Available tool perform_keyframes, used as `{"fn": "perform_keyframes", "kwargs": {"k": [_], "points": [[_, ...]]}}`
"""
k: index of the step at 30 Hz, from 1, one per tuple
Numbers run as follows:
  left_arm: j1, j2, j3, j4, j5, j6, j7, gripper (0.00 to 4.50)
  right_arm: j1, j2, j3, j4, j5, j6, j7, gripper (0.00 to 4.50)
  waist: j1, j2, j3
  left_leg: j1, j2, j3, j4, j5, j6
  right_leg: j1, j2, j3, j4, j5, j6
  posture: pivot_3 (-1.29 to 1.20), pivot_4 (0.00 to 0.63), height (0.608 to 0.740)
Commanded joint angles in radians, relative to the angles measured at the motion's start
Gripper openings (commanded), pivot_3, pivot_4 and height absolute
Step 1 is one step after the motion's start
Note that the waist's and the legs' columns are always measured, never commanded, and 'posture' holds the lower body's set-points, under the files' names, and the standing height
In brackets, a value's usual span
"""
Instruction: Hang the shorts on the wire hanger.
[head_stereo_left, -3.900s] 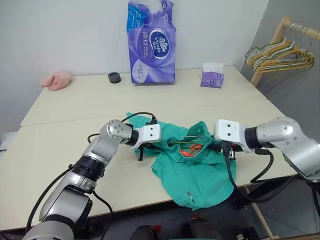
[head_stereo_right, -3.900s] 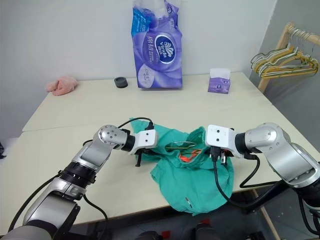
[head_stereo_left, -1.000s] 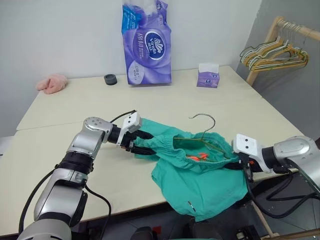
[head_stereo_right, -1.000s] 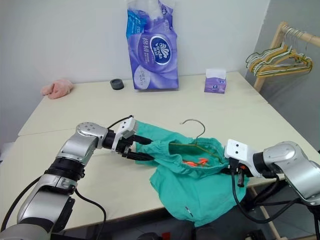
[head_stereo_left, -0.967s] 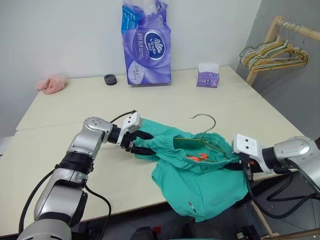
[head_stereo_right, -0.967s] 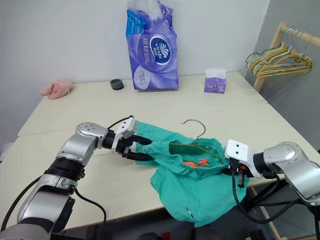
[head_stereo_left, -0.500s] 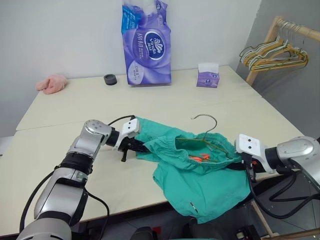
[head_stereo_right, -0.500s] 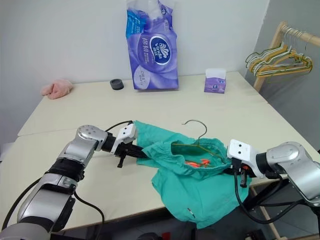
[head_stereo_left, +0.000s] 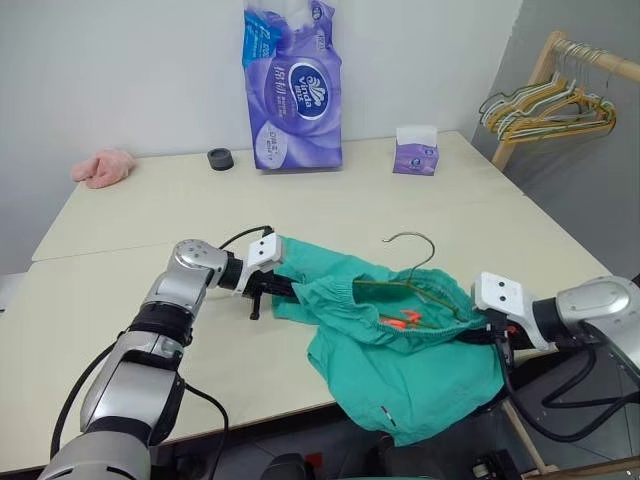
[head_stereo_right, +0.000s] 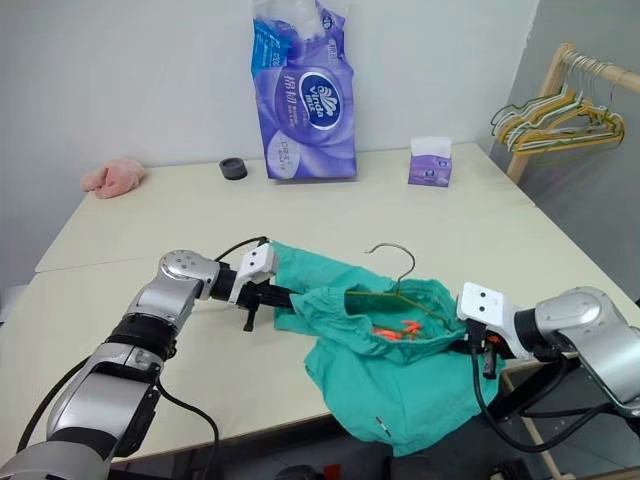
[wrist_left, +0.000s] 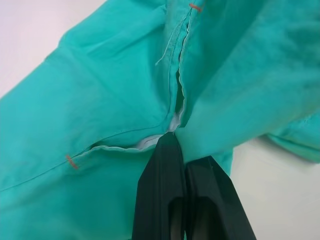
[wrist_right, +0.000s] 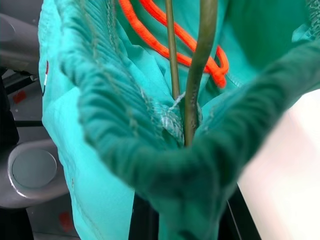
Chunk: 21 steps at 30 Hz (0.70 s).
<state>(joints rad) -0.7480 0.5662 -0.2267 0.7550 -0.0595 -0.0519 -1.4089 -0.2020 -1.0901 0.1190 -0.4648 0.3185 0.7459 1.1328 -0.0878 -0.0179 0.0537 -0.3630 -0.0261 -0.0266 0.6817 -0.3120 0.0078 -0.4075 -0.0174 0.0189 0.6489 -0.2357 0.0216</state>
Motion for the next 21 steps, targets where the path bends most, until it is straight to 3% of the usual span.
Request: {"fn": "perform_keyframes", "kwargs": {"k": [1,21], "points": [[-0.035,0.017,0.032,0.055,0.031,-0.078,0.073,0.01,0.008,-0.022,-0.056,-0.012,0.014,-0.022,0.005,0.0,0.0,0.0,0.0,0.0,0.0,0.0,0.0,0.0,0.0,0.0,0.0,0.0,0.0,0.0,0.0,-0.2,0.026,0.74],[-0.056,0.008,0.024,0.168,0.097,-0.221,0.169,0.01,0.093,-0.063,-0.143,-0.051,0.071,0.005,-0.003,0.0,0.001,0.0,0.0,0.0,0.0,0.0,0.0,0.0,0.0,0.0,0.0,0.0,0.0,0.0,0.0,-0.2,0.029,0.74]]}}
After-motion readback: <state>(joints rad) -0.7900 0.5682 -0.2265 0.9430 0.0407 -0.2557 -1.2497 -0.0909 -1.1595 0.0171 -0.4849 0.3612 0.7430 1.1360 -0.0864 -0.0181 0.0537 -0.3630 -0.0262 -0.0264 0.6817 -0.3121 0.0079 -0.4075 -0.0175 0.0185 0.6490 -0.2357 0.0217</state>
